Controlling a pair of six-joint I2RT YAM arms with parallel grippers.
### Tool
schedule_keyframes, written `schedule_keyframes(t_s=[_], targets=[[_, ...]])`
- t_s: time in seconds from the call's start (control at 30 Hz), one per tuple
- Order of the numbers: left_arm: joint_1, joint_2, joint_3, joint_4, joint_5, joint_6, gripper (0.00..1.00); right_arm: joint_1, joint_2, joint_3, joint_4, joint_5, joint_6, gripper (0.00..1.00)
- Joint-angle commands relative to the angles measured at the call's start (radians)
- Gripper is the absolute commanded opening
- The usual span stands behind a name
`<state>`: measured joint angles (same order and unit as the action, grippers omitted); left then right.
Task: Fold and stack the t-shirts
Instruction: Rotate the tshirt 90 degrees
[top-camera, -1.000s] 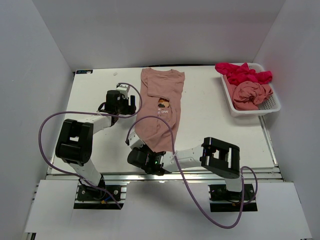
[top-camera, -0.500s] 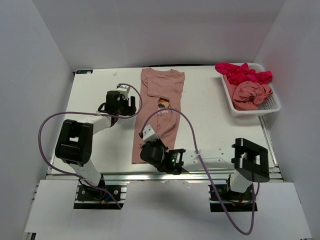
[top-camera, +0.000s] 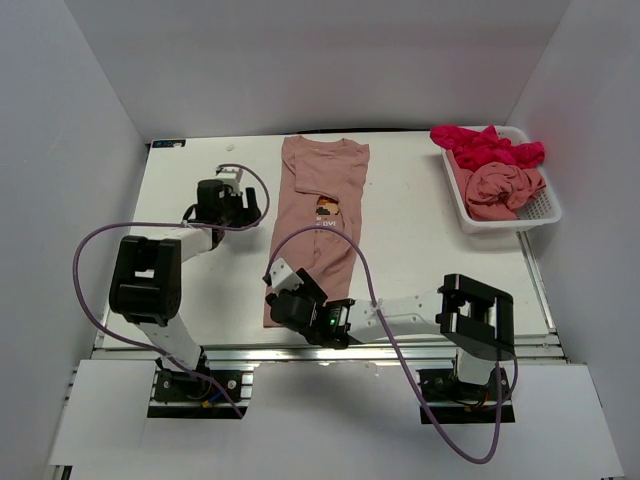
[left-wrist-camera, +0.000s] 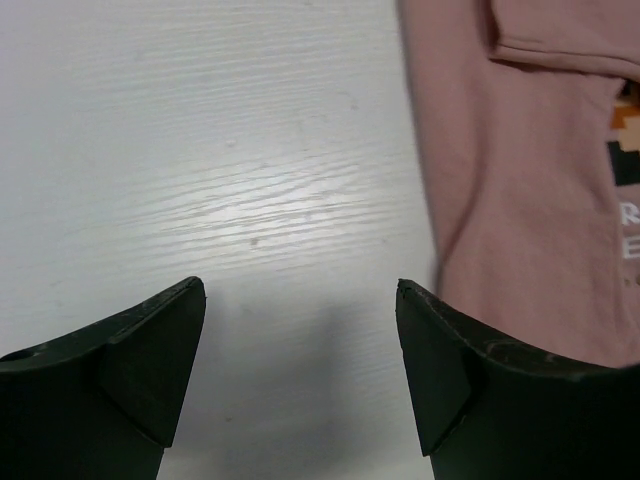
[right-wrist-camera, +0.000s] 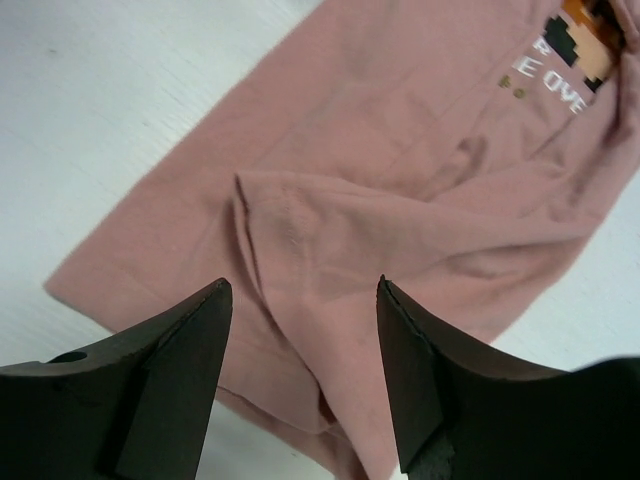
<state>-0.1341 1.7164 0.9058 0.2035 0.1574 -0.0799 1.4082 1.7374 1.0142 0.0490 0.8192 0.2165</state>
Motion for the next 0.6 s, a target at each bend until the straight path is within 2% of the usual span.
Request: schedule_keyframes(t_s=[0.0,0.13,0.57], targets=[[0.05,0.011,0.021,0.055,0.077,-0.057,0.86,-0.003,0.016,0.069,0.026,-0.038,-0.016,0.64],[0.05,-0.015,-0.03,0.1,0.068,-0.05,0.86,-0.006,0.051,0.098,0.025,-0.057,-0.016,0.64],[0.05,-0.029,-0.039,0.099,0.056,-0.031,0.86,-0.009,0.178,0.205,0.038,-0.104,-0.019,0.61]])
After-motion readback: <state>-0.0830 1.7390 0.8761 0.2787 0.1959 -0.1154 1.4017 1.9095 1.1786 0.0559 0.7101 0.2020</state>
